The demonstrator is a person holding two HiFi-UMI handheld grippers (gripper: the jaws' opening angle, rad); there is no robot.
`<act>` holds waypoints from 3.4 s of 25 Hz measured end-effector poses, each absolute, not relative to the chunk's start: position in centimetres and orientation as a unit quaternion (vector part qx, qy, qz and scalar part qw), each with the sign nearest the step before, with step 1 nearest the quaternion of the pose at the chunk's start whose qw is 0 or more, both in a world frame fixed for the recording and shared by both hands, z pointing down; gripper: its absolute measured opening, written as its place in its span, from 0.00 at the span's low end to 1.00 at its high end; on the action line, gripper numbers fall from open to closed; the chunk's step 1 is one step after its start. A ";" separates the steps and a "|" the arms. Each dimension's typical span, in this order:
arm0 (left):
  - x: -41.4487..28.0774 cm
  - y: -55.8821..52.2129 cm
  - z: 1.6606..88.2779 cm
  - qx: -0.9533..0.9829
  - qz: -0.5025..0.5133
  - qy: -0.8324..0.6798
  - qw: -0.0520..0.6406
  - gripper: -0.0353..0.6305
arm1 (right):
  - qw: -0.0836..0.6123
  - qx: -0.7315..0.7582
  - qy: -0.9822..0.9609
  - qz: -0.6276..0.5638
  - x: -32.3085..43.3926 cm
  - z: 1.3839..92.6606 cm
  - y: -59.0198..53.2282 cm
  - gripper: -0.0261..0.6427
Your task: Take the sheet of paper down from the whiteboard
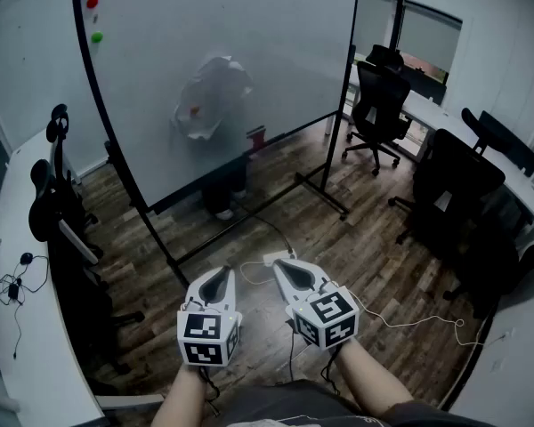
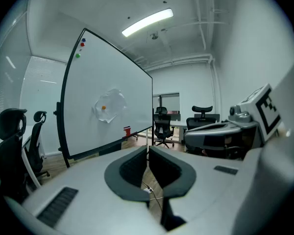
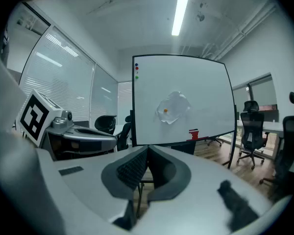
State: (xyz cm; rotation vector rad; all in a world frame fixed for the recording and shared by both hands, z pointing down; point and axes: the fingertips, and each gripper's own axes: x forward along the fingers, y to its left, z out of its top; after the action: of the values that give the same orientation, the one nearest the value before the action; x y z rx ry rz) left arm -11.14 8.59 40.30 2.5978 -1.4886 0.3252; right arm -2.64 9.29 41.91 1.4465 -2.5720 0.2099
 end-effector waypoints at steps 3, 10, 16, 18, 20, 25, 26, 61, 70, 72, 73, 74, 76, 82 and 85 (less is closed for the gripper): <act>-11.4 8.7 40.9 0.862 0.111 -0.490 0.066 0.09 | 0.092 0.490 -0.864 0.066 -2.7 40.9 8.9 0.07; -11.7 9.1 41.0 0.865 0.110 -0.485 0.069 0.09 | 0.102 0.477 -0.871 0.065 -3.7 41.3 9.2 0.07; -12.1 9.1 41.7 0.866 0.110 -0.482 0.078 0.09 | 0.101 0.482 -0.868 0.068 -4.0 41.7 9.1 0.07; -12.4 8.9 42.0 0.866 0.110 -0.481 0.081 0.09 | 0.092 0.488 -0.865 0.071 -3.9 41.8 8.9 0.07; -12.8 8.6 42.3 0.866 0.109 -0.480 0.084 0.09 | 0.085 0.496 -0.861 0.075 -3.8 42.0 8.5 0.07; -13.8 7.5 42.5 0.869 0.103 -0.475 0.087 0.09 | 0.078 0.507 -0.854 0.087 -4.3 42.7 7.5 0.07; -13.9 7.2 42.6 0.870 0.103 -0.475 0.086 0.09 | 0.077 0.508 -0.853 0.087 -4.3 42.8 7.3 0.07; -5.6 -15.3 41.1 0.781 0.118 -0.609 0.067 0.09 | 0.051 0.441 -0.888 0.116 9.5 43.4 -18.9 0.07; -7.2 -20.8 38.9 0.759 0.102 -0.640 0.054 0.09 | 0.043 0.426 -0.895 0.126 8.9 43.6 -23.7 0.07; -7.6 -22.5 38.7 0.760 0.099 -0.640 0.055 0.09 | 0.044 0.431 -0.893 0.125 8.7 43.5 -25.1 0.07; -7.8 -23.4 38.7 0.762 0.097 -0.638 0.054 0.09 | 0.044 0.434 -0.891 0.125 8.7 43.5 -25.7 0.07; -8.0 -24.3 38.6 0.763 0.096 -0.637 0.053 0.09 | 0.045 0.437 -0.890 0.124 8.7 43.4 -26.4 0.07; -8.4 -26.2 38.4 0.764 0.095 -0.636 0.049 0.09 | 0.048 0.445 -0.886 0.121 8.7 43.2 -27.9 0.07; -10.4 -31.7 37.0 0.768 0.084 -0.633 0.040 0.09 | 0.047 0.466 -0.877 0.107 7.6 41.6 -33.8 0.07; -11.8 -33.9 36.4 0.768 0.074 -0.635 0.037 0.09 | 0.034 0.470 -0.876 0.100 6.4 40.5 -36.4 0.07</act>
State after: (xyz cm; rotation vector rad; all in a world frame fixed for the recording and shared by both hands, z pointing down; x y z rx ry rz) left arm -11.84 -33.87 36.42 2.3572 -1.9499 0.2275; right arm 6.41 -36.43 40.53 1.4467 -2.6945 0.3061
